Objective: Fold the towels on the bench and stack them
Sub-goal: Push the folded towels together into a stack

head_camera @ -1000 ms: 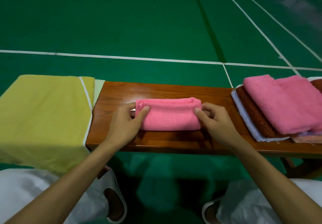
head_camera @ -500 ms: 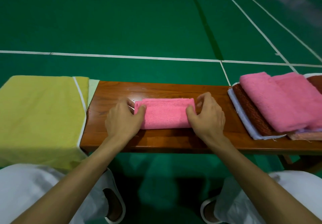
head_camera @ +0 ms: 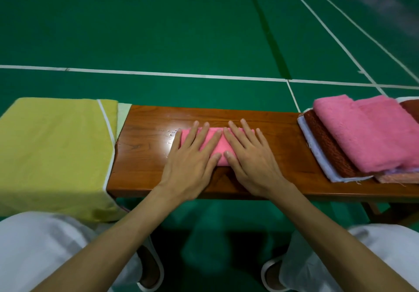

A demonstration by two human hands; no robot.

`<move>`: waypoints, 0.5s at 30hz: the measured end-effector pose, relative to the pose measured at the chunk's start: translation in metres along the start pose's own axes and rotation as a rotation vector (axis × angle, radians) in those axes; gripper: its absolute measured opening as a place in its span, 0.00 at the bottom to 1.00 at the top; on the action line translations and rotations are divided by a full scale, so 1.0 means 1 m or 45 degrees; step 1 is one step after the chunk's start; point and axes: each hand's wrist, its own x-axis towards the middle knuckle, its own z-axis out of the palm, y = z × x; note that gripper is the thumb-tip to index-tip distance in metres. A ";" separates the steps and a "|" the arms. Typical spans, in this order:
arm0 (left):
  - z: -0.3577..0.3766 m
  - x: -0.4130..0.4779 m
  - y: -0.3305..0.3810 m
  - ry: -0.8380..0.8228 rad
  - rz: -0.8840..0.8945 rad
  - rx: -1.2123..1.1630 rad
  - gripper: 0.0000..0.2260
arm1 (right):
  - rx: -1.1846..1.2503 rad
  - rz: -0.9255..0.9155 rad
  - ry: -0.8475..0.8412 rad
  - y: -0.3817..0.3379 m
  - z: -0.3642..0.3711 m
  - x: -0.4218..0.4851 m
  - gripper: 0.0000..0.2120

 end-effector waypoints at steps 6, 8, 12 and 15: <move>-0.004 0.017 -0.027 -0.107 -0.237 -0.169 0.26 | 0.209 0.186 -0.055 0.018 -0.005 0.008 0.32; -0.007 0.019 -0.029 -0.108 -0.280 -0.253 0.25 | 0.302 0.256 -0.054 0.026 -0.007 0.010 0.31; -0.010 0.019 -0.028 0.086 -0.452 -0.427 0.28 | 0.543 0.381 -0.038 0.032 -0.011 0.009 0.28; -0.018 0.019 -0.032 0.162 -0.682 -0.385 0.31 | 0.741 0.585 0.187 0.029 -0.016 0.005 0.29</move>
